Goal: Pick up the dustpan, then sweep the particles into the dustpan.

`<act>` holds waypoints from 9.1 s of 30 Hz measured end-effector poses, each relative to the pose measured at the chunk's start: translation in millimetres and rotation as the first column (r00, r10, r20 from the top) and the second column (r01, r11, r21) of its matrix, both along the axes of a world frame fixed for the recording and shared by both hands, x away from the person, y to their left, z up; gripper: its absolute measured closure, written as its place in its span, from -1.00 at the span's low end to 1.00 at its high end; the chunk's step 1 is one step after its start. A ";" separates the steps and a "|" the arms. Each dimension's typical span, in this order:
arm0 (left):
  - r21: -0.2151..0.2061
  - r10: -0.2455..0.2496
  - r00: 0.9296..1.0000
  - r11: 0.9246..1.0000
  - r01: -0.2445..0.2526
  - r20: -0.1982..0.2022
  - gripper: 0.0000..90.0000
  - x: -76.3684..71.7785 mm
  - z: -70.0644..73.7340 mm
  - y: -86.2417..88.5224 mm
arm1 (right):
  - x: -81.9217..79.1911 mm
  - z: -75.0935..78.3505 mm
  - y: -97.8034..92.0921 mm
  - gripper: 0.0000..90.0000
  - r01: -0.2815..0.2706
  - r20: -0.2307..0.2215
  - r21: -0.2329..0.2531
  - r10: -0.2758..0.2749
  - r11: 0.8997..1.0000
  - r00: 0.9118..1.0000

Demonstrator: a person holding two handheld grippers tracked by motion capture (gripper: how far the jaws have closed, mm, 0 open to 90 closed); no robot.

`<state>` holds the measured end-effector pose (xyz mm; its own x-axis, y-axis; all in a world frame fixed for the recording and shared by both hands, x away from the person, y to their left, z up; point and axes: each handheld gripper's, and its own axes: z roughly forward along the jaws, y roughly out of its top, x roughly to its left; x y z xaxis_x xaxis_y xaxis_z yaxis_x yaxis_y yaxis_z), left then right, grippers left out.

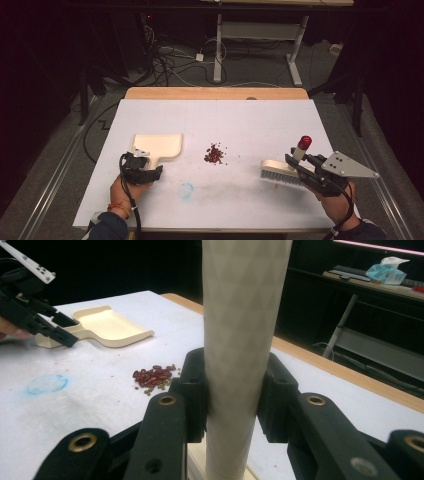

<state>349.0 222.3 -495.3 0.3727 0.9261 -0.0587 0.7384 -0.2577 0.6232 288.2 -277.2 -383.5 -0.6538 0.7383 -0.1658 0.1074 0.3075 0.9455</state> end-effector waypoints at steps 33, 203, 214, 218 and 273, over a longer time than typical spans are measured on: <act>0.001 -0.152 0.984 0.988 0.153 0.091 0.41 5.3 24.2 12.8 | 7.8 -6.2 -0.5 0.55 0.024 -0.040 -0.008 -0.025 1.000 0.999; 0.080 -0.494 0.867 0.863 0.498 -0.066 0.41 -41.1 20.0 -71.0 | 93.5 -10.5 102.0 0.55 0.158 -0.055 0.020 -0.157 0.987 0.986; 0.074 -0.491 0.868 0.865 0.496 -0.075 0.41 -39.7 17.7 -70.9 | 103.1 -5.4 82.2 0.55 0.200 -0.023 0.039 -0.199 0.979 0.980; 0.071 -0.492 0.867 0.865 0.497 -0.076 0.41 -39.2 16.8 -71.0 | 105.0 -5.5 77.1 0.55 0.205 -0.041 0.052 -0.203 0.977 0.978; 0.067 -0.465 0.880 0.879 0.472 -0.098 0.41 -31.8 19.1 -76.9 | 29.3 -15.7 170.0 0.55 -0.077 -0.045 0.000 0.077 0.997 0.996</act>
